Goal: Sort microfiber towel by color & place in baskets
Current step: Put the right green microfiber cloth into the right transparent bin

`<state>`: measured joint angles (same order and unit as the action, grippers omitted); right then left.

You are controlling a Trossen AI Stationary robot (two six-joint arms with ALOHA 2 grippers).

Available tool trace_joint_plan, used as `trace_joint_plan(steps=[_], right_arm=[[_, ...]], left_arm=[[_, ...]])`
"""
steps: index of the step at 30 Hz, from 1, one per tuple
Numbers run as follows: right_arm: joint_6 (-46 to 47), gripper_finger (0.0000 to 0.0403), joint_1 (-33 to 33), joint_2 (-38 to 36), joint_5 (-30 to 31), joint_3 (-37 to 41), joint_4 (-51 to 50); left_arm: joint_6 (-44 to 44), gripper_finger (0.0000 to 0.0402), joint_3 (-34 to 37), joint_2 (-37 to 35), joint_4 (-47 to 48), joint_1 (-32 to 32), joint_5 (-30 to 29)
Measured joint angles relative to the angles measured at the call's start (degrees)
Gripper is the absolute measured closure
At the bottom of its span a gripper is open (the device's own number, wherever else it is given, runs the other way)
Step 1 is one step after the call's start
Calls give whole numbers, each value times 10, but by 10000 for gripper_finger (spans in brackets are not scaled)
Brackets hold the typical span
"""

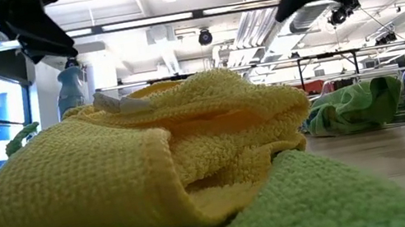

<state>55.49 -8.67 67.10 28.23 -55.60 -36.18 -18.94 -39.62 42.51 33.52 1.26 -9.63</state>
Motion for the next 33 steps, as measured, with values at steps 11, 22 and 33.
trace_joint_plan(steps=[11,22,33], right_arm=[[121,403,-95,241,-99,-261,-273],[469,402,-217,323,-206,-296,-358],[711,392,-335,328,-317,-201,-267]], left_arm=[[1,283,44,-77,5,0,11],[1,283,44,-80,17,0,20],[7,283,44,-81,26,0,20]])
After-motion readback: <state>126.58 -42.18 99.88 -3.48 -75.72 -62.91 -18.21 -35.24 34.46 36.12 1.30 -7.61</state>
